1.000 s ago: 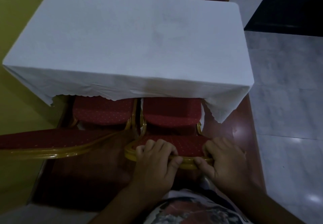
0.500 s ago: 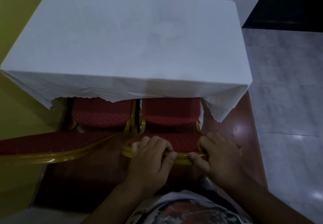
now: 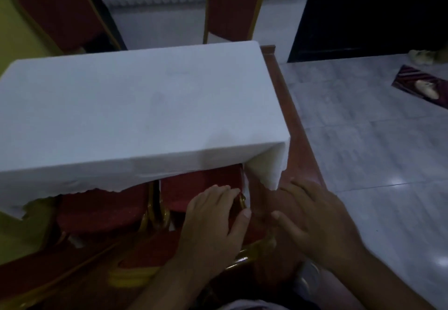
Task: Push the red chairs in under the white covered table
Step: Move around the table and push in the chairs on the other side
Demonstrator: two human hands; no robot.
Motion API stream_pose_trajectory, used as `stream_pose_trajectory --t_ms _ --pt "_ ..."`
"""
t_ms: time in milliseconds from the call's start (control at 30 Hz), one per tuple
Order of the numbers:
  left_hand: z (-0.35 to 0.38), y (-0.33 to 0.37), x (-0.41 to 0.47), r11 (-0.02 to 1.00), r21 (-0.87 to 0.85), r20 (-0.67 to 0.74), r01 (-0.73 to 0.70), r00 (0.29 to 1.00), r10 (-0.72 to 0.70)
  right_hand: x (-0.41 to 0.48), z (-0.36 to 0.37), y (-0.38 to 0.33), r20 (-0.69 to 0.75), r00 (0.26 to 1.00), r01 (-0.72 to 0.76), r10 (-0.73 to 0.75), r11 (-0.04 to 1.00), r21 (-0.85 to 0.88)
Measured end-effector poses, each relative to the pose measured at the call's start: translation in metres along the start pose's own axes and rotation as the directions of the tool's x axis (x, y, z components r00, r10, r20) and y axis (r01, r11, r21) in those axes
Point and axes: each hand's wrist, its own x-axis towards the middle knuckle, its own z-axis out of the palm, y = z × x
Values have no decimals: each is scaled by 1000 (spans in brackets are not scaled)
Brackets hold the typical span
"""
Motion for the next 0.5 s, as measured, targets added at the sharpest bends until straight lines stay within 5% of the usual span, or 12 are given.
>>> stream_pose_trajectory --t_ms 500 --pt "107 219 223 993 38 -123 116 986 -110 122 -157 277 44 998 -39 43 994 -104"
